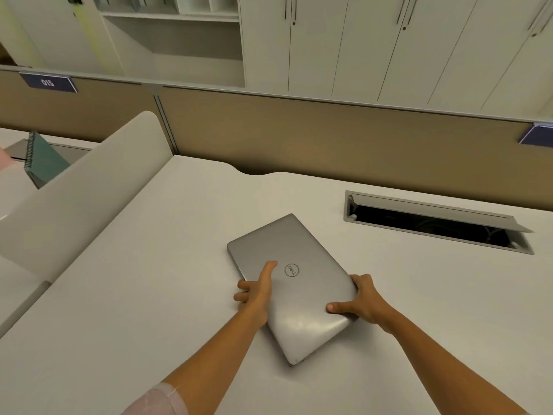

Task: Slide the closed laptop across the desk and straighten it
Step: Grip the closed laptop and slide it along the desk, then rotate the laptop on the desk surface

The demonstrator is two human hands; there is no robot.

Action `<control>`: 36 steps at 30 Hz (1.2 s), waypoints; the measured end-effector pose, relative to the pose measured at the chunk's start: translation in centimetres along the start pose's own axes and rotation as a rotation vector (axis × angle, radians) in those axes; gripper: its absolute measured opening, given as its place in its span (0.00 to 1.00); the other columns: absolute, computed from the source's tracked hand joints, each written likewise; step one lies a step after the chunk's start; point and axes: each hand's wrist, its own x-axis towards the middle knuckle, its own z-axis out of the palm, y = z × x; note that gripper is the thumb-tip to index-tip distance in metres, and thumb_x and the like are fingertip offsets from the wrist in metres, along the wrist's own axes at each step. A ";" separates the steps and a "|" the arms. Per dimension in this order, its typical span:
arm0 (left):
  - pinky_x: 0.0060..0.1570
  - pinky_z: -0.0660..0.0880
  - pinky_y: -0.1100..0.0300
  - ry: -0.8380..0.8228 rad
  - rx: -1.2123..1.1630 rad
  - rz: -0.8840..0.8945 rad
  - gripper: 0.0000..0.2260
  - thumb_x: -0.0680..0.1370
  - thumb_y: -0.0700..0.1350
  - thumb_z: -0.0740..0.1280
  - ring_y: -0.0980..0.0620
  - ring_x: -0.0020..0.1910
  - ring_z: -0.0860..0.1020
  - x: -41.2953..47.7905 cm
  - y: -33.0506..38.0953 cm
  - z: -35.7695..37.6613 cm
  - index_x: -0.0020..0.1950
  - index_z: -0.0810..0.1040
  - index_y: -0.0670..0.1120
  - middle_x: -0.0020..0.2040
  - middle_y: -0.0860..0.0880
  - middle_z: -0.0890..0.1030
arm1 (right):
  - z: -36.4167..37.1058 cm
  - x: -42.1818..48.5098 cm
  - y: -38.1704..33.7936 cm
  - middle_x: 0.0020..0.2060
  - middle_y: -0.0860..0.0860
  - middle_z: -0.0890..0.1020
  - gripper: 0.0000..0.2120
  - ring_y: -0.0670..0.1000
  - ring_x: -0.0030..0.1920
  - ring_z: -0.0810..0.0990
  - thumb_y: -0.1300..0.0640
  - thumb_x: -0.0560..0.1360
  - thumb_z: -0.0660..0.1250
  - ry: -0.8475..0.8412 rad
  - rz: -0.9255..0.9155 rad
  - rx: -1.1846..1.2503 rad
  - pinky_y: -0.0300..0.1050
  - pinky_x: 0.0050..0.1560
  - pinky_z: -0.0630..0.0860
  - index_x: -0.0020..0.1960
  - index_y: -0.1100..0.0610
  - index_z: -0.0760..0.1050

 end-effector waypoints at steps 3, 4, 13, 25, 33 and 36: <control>0.40 0.60 0.57 0.001 0.117 0.005 0.34 0.66 0.74 0.66 0.49 0.36 0.61 -1.2 -1.6 0.4 0.44 0.60 0.45 0.42 0.48 0.58 | 0.1 -2.4 1.9 0.57 0.48 0.64 0.49 0.48 0.54 0.72 0.39 0.54 0.83 0.030 0.025 0.049 0.45 0.54 0.77 0.68 0.54 0.66; 0.44 0.63 0.55 -0.012 0.163 0.010 0.34 0.66 0.74 0.66 0.48 0.41 0.63 -1.5 -1.9 0.6 0.50 0.61 0.46 0.46 0.47 0.60 | 0.1 -3.2 2.5 0.56 0.48 0.65 0.50 0.46 0.53 0.72 0.39 0.53 0.83 0.043 0.033 0.069 0.42 0.50 0.78 0.68 0.54 0.66; 0.52 0.66 0.47 -0.130 0.367 0.082 0.48 0.64 0.74 0.64 0.40 0.60 0.67 -4.6 -4.3 3.1 0.75 0.56 0.48 0.63 0.44 0.61 | 1.0 -10.3 6.5 0.56 0.49 0.65 0.49 0.55 0.57 0.74 0.35 0.51 0.81 0.193 0.167 0.077 0.54 0.60 0.76 0.65 0.54 0.66; 0.65 0.63 0.43 -0.135 0.588 0.190 0.46 0.68 0.73 0.62 0.39 0.69 0.61 -7.4 -5.0 6.5 0.77 0.56 0.47 0.72 0.41 0.59 | 4.7 -16.7 7.6 0.55 0.54 0.70 0.46 0.56 0.57 0.74 0.30 0.55 0.76 0.438 0.279 0.005 0.50 0.58 0.75 0.61 0.60 0.70; 0.65 0.62 0.43 -0.084 0.669 0.255 0.44 0.70 0.73 0.59 0.40 0.69 0.61 -7.9 -4.7 7.3 0.77 0.58 0.47 0.73 0.41 0.60 | 6.3 -17.5 7.2 0.58 0.52 0.69 0.41 0.56 0.62 0.69 0.26 0.63 0.66 0.379 0.375 -0.200 0.50 0.60 0.65 0.61 0.57 0.68; 0.67 0.61 0.42 -0.087 0.663 0.262 0.43 0.71 0.72 0.60 0.40 0.71 0.59 -7.7 -4.8 7.3 0.77 0.58 0.46 0.74 0.41 0.60 | 6.0 -17.7 7.3 0.57 0.52 0.71 0.39 0.54 0.60 0.70 0.25 0.64 0.63 0.373 0.363 -0.296 0.49 0.57 0.65 0.60 0.55 0.70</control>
